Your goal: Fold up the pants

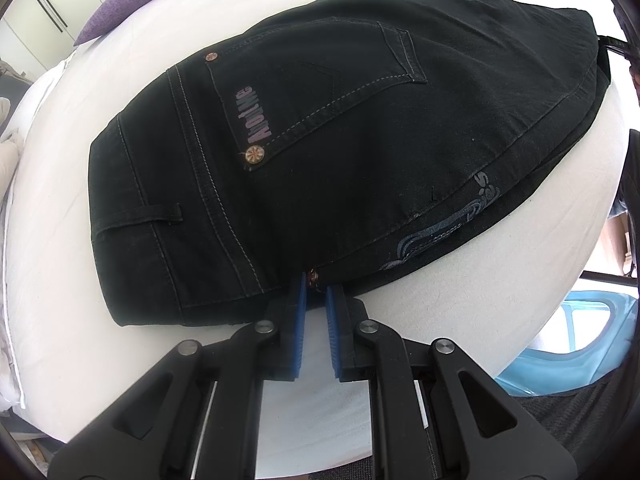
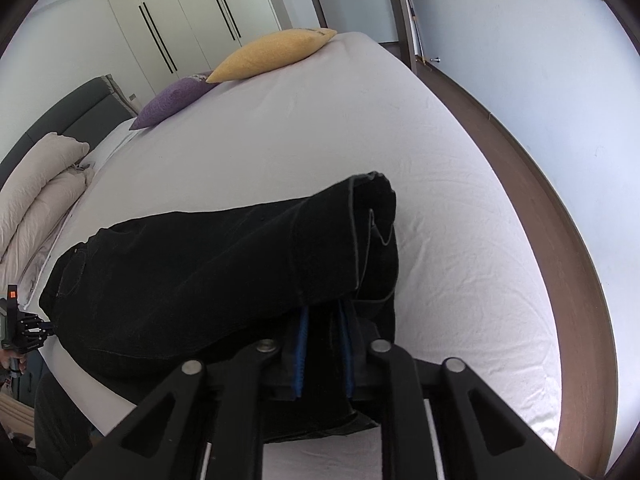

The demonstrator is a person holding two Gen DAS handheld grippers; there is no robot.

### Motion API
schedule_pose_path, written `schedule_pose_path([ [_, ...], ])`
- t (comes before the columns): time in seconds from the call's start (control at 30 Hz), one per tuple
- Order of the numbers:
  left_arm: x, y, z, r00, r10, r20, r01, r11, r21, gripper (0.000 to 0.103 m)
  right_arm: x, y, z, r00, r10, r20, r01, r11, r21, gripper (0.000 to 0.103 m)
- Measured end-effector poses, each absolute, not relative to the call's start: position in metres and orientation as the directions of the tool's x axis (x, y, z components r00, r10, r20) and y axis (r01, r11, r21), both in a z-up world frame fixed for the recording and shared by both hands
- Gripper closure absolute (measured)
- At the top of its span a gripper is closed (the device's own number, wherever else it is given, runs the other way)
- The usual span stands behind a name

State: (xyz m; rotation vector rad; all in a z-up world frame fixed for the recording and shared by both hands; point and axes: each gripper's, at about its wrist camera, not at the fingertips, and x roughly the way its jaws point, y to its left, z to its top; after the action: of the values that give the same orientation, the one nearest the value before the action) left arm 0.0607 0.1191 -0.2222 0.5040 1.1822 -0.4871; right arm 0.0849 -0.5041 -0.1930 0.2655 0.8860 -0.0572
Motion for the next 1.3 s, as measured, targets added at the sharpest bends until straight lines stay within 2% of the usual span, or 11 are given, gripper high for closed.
schedule_pose_path([
  [0.17, 0.060, 0.118, -0.222, 0.304, -0.092, -0.948, 0.599, 0.792, 0.115, 0.092, 0.077, -0.498, -0.177, 0.624, 0.039, -0.780, 0.125, 0.981, 0.148, 0.098],
  [0.43, 0.060, 0.119, -0.223, 0.305, -0.093, -0.948, 0.600, 0.792, 0.115, 0.092, 0.051, -0.515, -0.153, 0.631, 0.106, -0.768, 0.181, 0.943, 0.278, 0.101],
  [0.6, 0.060, 0.118, -0.223, 0.305, -0.094, -0.948, 0.600, 0.792, 0.114, 0.092, 0.031, -0.542, -0.157, 0.634, 0.168, -0.755, 0.254, 0.877, 0.409, 0.101],
  [0.83, 0.060, 0.120, -0.224, 0.304, -0.096, -0.948, 0.601, 0.791, 0.113, 0.092, 0.024, -0.517, -0.167, 0.593, 0.248, -0.766, 0.130, 0.909, 0.395, 0.097],
  [1.0, 0.061, 0.119, -0.224, 0.301, -0.092, -0.949, 0.604, 0.789, 0.115, 0.092, 0.038, -0.507, -0.203, 0.540, 0.228, -0.810, 0.182, 0.909, 0.376, 0.096],
  [1.07, 0.061, 0.120, -0.224, 0.302, -0.092, -0.949, 0.605, 0.788, 0.116, 0.092, 0.041, -0.508, -0.214, 0.532, 0.203, -0.822, 0.211, 0.908, 0.361, 0.089],
  [1.2, 0.062, 0.120, -0.224, 0.301, -0.095, -0.949, 0.605, 0.788, 0.113, 0.092, 0.042, -0.502, -0.207, 0.570, 0.156, -0.807, 0.178, 0.935, 0.307, 0.087],
  [1.23, 0.062, 0.120, -0.224, 0.300, -0.096, -0.949, 0.607, 0.787, 0.112, 0.092, 0.041, -0.502, -0.204, 0.578, 0.137, -0.805, 0.172, 0.943, 0.285, 0.082],
  [1.27, 0.062, 0.121, -0.224, 0.299, -0.096, -0.949, 0.608, 0.786, 0.112, 0.092, 0.040, -0.503, -0.201, 0.582, 0.115, -0.805, 0.171, 0.950, 0.260, 0.067],
  [1.3, 0.062, 0.121, -0.224, 0.300, -0.096, -0.949, 0.606, 0.788, 0.112, 0.092, 0.039, -0.504, -0.198, 0.589, 0.096, -0.802, 0.171, 0.955, 0.241, 0.059],
])
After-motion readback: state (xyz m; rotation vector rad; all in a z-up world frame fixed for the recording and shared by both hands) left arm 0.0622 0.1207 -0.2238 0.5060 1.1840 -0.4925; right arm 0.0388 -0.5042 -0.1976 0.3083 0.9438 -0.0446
